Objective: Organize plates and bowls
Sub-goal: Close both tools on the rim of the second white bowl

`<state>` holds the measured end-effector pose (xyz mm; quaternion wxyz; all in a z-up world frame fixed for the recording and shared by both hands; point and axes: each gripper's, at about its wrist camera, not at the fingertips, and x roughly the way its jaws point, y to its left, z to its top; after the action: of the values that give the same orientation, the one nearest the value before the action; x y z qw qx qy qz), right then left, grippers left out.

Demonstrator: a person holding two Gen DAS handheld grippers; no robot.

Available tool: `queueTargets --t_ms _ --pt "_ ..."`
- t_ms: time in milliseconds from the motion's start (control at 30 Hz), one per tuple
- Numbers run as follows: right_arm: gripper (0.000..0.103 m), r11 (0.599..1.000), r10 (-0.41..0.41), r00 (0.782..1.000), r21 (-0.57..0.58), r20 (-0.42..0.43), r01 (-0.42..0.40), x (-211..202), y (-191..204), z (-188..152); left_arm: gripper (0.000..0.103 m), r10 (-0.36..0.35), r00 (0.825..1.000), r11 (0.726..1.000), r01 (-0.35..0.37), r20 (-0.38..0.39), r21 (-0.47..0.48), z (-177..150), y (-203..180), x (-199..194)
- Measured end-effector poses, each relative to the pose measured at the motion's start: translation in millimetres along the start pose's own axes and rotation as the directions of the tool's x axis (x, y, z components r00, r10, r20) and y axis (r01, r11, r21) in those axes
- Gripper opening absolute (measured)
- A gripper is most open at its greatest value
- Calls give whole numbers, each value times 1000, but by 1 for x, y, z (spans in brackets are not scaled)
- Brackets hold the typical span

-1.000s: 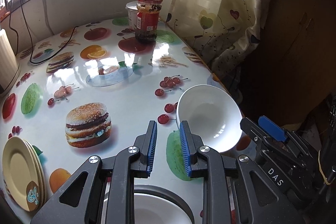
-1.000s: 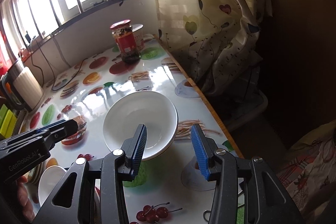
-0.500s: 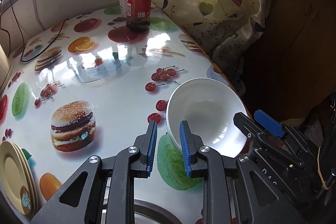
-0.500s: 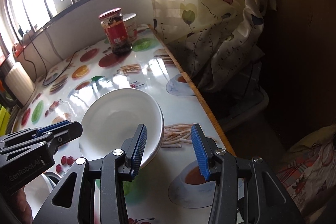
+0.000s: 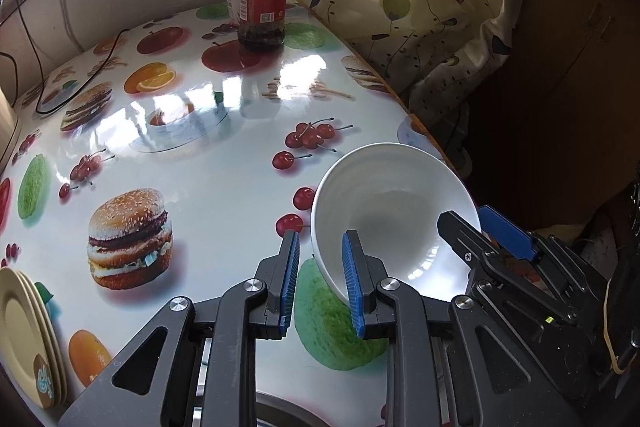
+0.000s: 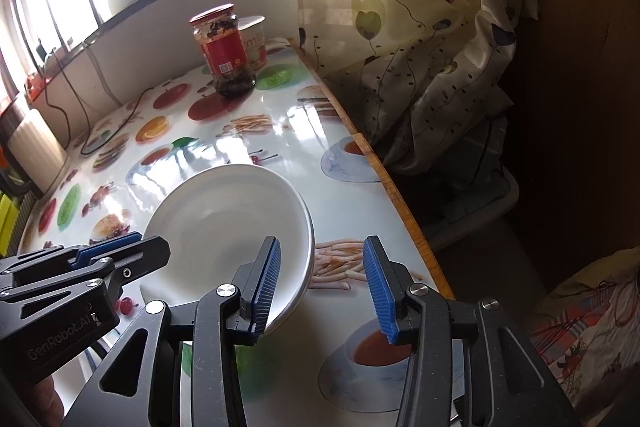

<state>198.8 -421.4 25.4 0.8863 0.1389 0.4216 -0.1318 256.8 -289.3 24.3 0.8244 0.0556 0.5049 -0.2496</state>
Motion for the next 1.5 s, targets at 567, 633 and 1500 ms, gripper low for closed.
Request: queueTargets --t_ms 567,633,1500 --pt "14 999 32 999 -27 -9 -32 4 7 -1 13 15 1000 1000 -15 -8 14 -1 -2 3" --pt "14 999 31 1000 -29 -8 -31 4 7 0 12 6 1000 1000 -6 -15 5 -1 -1 4" --pt "11 1000 22 1000 -5 17 -22 -5 5 1 11 -7 1000 1000 8 29 -3 -3 -2 -14"
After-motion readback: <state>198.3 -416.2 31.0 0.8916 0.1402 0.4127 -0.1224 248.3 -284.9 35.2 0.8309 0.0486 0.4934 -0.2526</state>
